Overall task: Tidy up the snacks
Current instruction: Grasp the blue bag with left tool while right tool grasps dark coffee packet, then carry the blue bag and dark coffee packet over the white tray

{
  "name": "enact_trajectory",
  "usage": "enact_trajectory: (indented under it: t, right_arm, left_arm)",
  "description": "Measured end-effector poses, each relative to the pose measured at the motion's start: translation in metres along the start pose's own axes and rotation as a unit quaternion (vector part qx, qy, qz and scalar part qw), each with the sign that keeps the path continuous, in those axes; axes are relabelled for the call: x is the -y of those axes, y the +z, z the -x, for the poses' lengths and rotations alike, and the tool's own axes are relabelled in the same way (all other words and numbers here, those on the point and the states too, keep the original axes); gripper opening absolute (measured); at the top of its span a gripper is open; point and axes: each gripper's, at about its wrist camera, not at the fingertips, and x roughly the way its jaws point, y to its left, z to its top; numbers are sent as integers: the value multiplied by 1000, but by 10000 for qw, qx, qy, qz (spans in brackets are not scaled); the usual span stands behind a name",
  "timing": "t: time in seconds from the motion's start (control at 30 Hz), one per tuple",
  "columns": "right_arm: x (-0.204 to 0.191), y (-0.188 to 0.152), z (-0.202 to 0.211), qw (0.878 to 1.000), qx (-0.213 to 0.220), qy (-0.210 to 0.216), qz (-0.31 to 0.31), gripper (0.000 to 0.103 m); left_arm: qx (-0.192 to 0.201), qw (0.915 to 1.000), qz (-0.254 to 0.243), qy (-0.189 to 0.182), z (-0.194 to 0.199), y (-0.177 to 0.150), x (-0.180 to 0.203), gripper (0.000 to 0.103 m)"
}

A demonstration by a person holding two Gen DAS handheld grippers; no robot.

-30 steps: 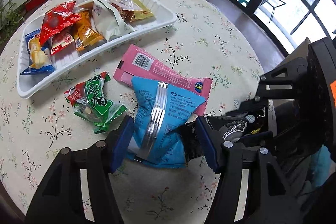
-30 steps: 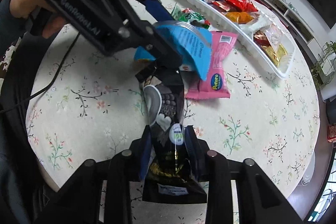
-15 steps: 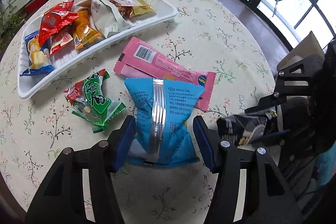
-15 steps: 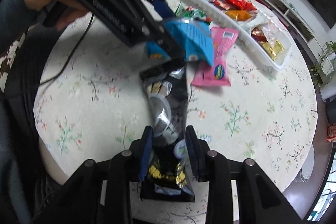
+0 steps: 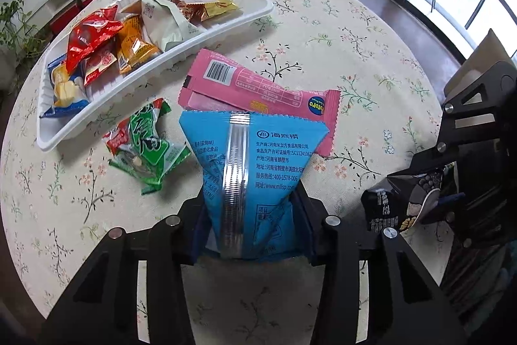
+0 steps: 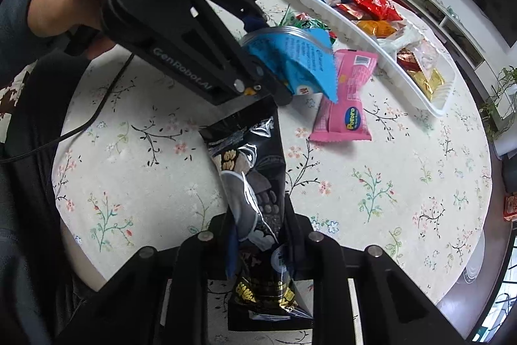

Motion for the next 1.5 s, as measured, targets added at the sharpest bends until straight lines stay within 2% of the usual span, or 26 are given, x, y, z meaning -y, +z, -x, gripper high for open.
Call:
enact_trajectory:
  t: [0.2,0.37,0.5,0.67,0.97,1.27,1.5]
  right_arm:
    - [-4,-8,14,9996,184,19,-212,24]
    - [11,-12,28,9963,470,133,-712,24]
    - [29,-13,38,9899,714,133,-1215,24]
    - [56,-10,50,9786,984,80,-1803,24]
    - [114,19,73,9523,1408,-116,-2706,24]
    - [174,67,78,9222,1641,-116,-3500,24]
    - [189,112,67,9188,1662,-39,-3581,24]
  left_arm:
    - [397,9977,467,-305,30,-19,-13,41]
    - [780,9911,896,-605,66,-37,-31,41]
    - [997,9840,1263,-761,86,-42,-56,41]
    - [1309,9759,1582,-736,116,-39,-90,41]
    - [1676,9649,1903,-686,149,-5,-146,41]
    - [1687,9656,1887,-602,146,53,-178,41]
    - [1438,9721,1777,-533,126,86,-189,41]
